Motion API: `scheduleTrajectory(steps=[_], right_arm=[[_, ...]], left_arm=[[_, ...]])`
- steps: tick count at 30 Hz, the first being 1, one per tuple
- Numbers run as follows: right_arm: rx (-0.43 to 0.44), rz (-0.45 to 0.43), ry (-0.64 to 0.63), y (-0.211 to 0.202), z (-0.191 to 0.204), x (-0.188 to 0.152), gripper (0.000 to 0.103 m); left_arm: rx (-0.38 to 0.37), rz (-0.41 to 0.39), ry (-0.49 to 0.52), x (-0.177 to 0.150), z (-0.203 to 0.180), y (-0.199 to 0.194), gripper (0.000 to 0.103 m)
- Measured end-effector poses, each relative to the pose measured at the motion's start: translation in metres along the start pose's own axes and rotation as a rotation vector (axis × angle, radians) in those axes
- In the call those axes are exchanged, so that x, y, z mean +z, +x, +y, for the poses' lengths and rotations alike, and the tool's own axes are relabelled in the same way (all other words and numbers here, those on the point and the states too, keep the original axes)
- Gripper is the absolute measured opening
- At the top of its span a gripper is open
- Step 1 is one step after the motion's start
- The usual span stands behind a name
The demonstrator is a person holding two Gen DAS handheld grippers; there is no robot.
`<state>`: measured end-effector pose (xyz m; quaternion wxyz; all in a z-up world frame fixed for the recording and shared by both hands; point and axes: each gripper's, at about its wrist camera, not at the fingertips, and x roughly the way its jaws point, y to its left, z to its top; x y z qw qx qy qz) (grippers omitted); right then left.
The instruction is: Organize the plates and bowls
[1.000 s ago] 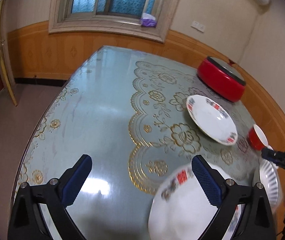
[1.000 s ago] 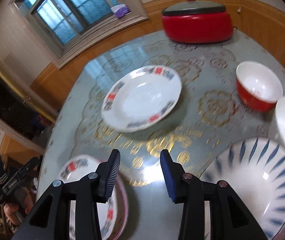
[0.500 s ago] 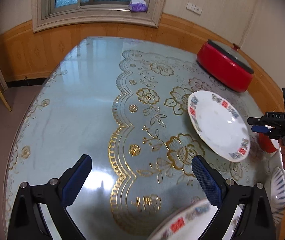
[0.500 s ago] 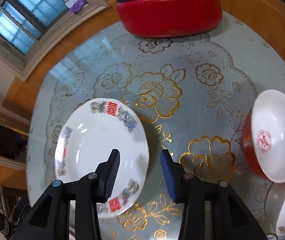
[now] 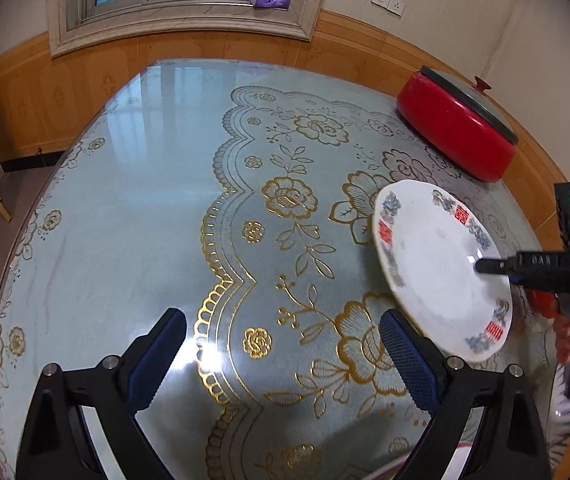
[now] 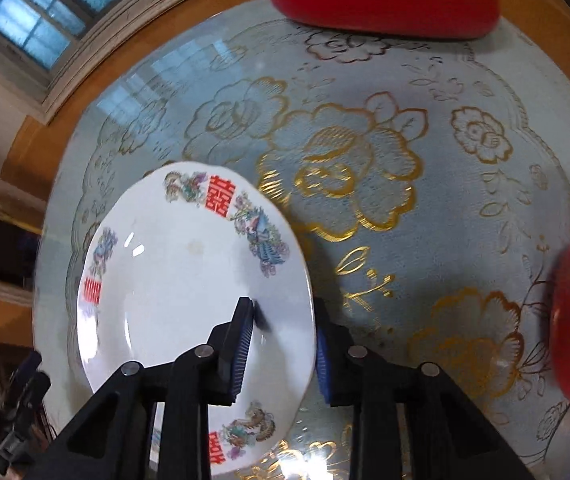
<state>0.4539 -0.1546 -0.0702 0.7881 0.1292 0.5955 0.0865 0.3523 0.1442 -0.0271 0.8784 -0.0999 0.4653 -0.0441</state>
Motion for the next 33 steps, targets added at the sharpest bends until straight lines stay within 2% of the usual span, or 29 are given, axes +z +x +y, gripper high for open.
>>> scheduleTrajectory(steps=[5, 10, 12, 15, 18, 22, 25, 27, 29, 33], right_arm=[[0.012, 0.019, -0.076, 0.005, 0.025, -0.015, 0.027], [0.072, 0.009, 0.004, 0.008, 0.017, -0.006, 0.028], [0.065, -0.007, 0.01, 0.009, 0.013, -0.001, 0.031], [0.083, -0.013, 0.027, 0.011, 0.01, 0.005, 0.031], [0.081, -0.025, 0.007, 0.015, 0.013, 0.011, 0.031], [0.083, -0.028, -0.009, 0.021, 0.021, 0.017, 0.029], [0.083, -0.027, -0.022, 0.026, 0.03, 0.025, 0.029], [0.078, -0.029, -0.027, 0.028, 0.031, 0.026, 0.029], [0.07, -0.029, -0.035, 0.029, 0.035, 0.027, 0.029], [0.064, -0.027, -0.046, 0.031, 0.039, 0.023, 0.029]], left_arm=[[-0.044, 0.012, -0.029, 0.009, 0.001, 0.011, 0.097], [-0.097, 0.009, -0.046, 0.019, -0.007, 0.023, 0.097], [-0.097, 0.005, -0.035, 0.023, -0.012, 0.028, 0.096], [-0.098, 0.013, -0.013, 0.028, -0.019, 0.039, 0.09], [-0.113, 0.036, 0.001, 0.032, -0.025, 0.051, 0.079], [-0.158, 0.094, -0.033, 0.036, -0.028, 0.068, 0.069], [-0.173, 0.1, -0.041, 0.039, -0.031, 0.072, 0.063], [-0.161, 0.109, -0.02, 0.04, -0.036, 0.076, 0.059], [-0.17, 0.125, 0.025, 0.039, -0.046, 0.079, 0.046], [-0.089, 0.13, 0.103, 0.035, -0.058, 0.079, 0.042]])
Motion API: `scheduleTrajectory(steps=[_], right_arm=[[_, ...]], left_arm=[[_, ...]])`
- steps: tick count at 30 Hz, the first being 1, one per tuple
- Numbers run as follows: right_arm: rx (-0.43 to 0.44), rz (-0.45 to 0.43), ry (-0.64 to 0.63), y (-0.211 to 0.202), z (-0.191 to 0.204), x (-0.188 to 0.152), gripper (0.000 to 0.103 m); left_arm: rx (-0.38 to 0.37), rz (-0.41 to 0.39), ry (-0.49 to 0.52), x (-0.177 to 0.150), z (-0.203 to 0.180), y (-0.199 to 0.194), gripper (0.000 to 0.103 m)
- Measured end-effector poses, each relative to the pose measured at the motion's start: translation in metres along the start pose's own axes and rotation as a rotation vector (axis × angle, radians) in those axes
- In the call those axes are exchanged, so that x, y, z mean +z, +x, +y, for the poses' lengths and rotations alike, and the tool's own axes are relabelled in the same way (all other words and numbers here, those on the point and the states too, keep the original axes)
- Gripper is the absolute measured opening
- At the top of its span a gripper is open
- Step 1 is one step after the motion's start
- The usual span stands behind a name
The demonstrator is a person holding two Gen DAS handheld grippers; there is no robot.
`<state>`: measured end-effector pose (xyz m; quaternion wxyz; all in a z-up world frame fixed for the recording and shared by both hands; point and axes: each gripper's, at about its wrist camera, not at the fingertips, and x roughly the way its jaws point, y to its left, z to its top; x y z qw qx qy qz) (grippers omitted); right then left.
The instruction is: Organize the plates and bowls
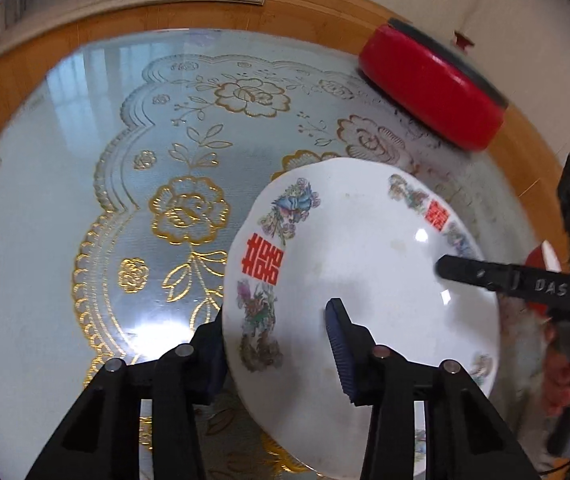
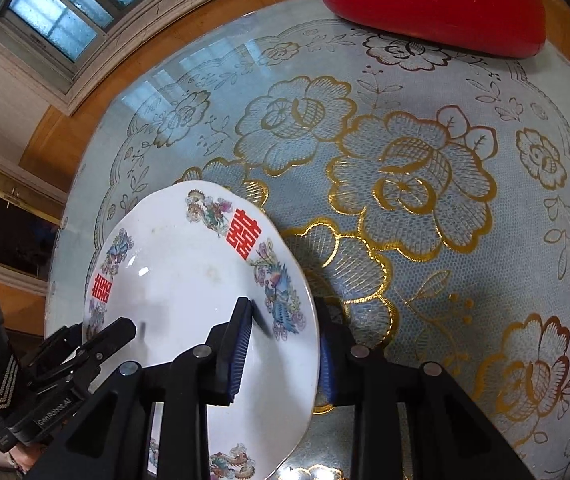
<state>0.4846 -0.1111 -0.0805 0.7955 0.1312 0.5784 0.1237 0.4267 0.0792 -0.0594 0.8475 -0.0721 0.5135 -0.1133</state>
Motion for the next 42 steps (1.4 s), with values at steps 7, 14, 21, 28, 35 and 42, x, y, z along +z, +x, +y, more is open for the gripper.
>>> scheduleTrajectory(steps=[7, 14, 21, 28, 35, 42], right_arm=[[0.005, -0.007, -0.008, 0.0, 0.004, -0.012, 0.029], [0.024, -0.009, -0.038, 0.004, 0.021, -0.026, 0.028], [0.034, -0.011, -0.034, -0.001, 0.031, -0.038, 0.027], [0.072, -0.012, 0.002, -0.005, 0.039, -0.047, 0.025], [0.114, -0.02, 0.028, -0.012, 0.043, -0.044, 0.025], [0.115, -0.025, 0.046, -0.011, 0.049, -0.033, 0.025]], left_arm=[[0.003, -0.024, -0.026, -0.011, 0.013, -0.012, 0.031], [0.057, -0.071, 0.003, -0.023, 0.018, -0.033, 0.03], [0.073, -0.082, 0.021, -0.036, 0.02, -0.043, 0.03], [0.058, -0.096, -0.031, -0.041, 0.03, -0.053, 0.03], [0.046, -0.114, -0.059, -0.043, 0.034, -0.065, 0.03], [0.064, -0.135, -0.082, -0.037, 0.036, -0.068, 0.03]])
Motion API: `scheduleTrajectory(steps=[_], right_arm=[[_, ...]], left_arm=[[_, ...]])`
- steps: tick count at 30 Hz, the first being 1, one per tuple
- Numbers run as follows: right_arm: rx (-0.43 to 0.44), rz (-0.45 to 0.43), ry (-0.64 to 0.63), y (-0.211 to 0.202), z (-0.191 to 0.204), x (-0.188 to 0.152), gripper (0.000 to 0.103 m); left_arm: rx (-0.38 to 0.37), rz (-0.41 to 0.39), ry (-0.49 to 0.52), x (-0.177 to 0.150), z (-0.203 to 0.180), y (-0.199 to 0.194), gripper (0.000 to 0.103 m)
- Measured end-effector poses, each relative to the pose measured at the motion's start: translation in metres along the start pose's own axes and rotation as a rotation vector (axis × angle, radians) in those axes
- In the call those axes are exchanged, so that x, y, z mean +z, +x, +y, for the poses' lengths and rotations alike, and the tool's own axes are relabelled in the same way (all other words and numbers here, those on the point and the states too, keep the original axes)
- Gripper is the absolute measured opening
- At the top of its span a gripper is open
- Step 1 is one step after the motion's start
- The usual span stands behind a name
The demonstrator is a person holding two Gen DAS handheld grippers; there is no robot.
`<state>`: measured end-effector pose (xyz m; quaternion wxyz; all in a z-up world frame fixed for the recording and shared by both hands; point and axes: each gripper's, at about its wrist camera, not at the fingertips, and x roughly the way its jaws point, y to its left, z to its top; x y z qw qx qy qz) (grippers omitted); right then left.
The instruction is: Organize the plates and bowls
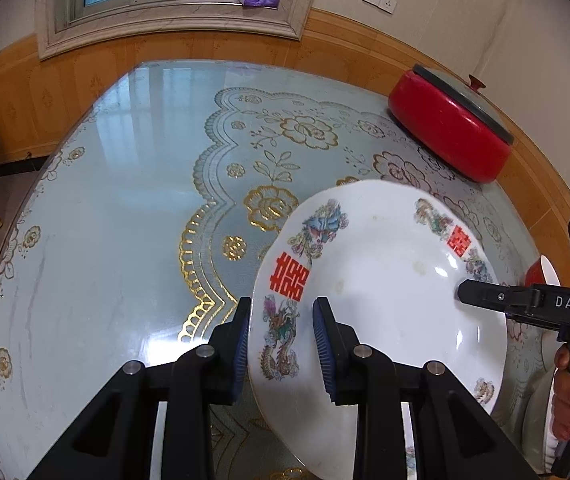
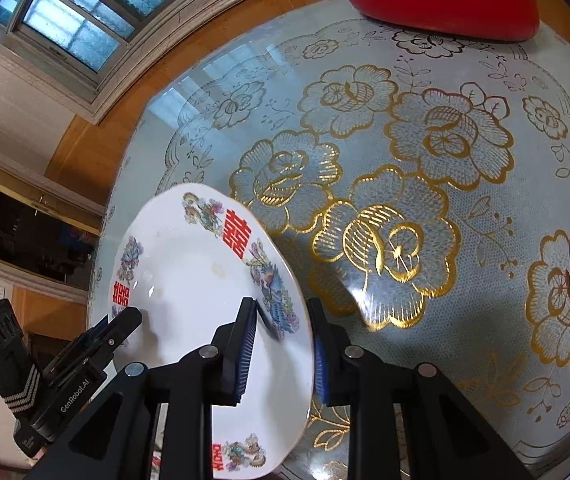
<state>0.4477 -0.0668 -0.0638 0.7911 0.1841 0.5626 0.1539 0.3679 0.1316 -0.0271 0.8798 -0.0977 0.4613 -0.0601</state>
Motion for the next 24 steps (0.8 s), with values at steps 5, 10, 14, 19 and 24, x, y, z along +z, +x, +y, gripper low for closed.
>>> scheduleTrajectory(steps=[5, 10, 14, 19, 24], right_arm=[[0.03, 0.001, 0.024, 0.0, -0.002, 0.01, 0.025], [0.034, 0.003, 0.011, -0.005, 0.003, 0.007, 0.025], [0.033, 0.007, 0.006, -0.014, 0.004, -0.004, 0.025], [0.045, 0.01, -0.008, -0.031, 0.007, -0.023, 0.025], [0.057, -0.003, -0.027, -0.052, 0.012, -0.048, 0.025]], left_arm=[[-0.013, -0.023, 0.003, 0.006, 0.0, -0.009, 0.03], [-0.008, -0.038, 0.005, 0.002, -0.001, -0.019, 0.03], [-0.022, -0.039, 0.0, -0.007, -0.002, -0.03, 0.03], [-0.039, -0.06, -0.001, -0.022, -0.007, -0.055, 0.03], [-0.049, -0.081, -0.003, -0.042, -0.011, -0.08, 0.03]])
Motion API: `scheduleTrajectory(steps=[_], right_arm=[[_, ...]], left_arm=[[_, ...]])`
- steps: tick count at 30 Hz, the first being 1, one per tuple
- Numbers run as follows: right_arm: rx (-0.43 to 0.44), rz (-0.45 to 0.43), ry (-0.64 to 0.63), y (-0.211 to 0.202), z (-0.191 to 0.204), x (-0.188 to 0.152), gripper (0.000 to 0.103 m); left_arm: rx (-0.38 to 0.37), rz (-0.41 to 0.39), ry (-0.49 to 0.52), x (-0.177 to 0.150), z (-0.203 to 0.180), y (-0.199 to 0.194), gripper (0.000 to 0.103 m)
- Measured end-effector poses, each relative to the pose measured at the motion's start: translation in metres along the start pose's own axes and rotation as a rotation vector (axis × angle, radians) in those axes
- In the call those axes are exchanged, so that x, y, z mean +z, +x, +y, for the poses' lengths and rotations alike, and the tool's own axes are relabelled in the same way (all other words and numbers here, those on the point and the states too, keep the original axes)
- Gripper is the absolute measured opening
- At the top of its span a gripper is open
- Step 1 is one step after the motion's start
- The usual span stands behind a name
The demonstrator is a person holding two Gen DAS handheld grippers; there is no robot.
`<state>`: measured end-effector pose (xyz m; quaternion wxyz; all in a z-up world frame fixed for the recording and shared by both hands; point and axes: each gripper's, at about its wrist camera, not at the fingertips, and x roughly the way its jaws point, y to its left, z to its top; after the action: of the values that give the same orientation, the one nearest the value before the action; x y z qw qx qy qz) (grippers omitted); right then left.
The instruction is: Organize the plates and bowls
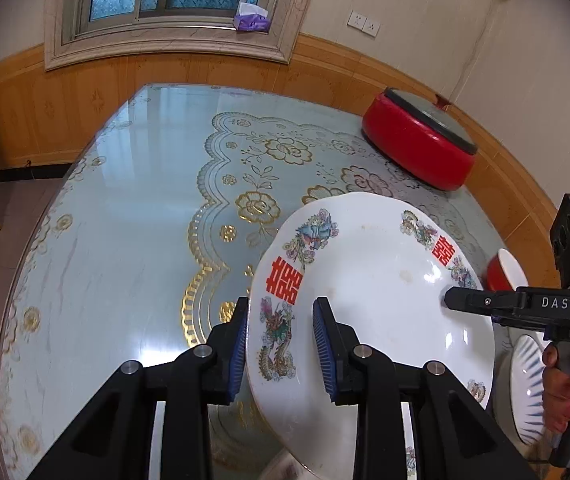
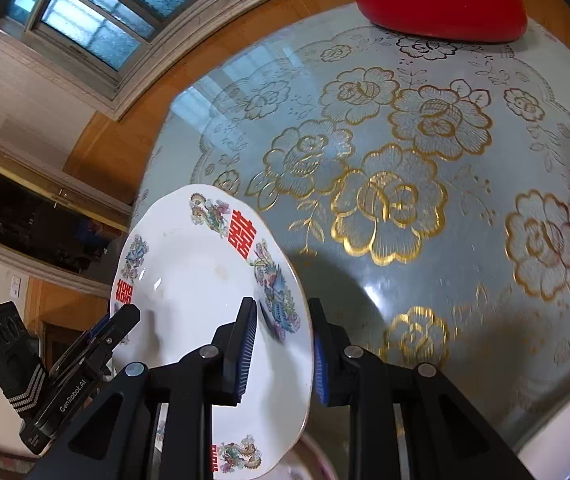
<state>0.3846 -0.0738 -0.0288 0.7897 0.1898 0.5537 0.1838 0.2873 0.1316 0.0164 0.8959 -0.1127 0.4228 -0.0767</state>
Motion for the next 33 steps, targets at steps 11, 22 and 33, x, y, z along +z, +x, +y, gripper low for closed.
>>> scheduleTrajectory(steps=[11, 22, 33], right_arm=[[0.045, 0.015, -0.013, -0.025, 0.001, -0.071, 0.025], [0.042, 0.069, -0.009, -0.023, -0.007, -0.128, 0.025], [0.039, 0.098, -0.028, -0.018, -0.003, -0.146, 0.027]], left_arm=[[-0.004, -0.027, -0.002, -0.06, 0.001, -0.047, 0.03], [0.005, 0.0, -0.011, -0.109, 0.009, -0.053, 0.031], [0.037, 0.036, -0.025, -0.128, 0.022, -0.043, 0.033]])
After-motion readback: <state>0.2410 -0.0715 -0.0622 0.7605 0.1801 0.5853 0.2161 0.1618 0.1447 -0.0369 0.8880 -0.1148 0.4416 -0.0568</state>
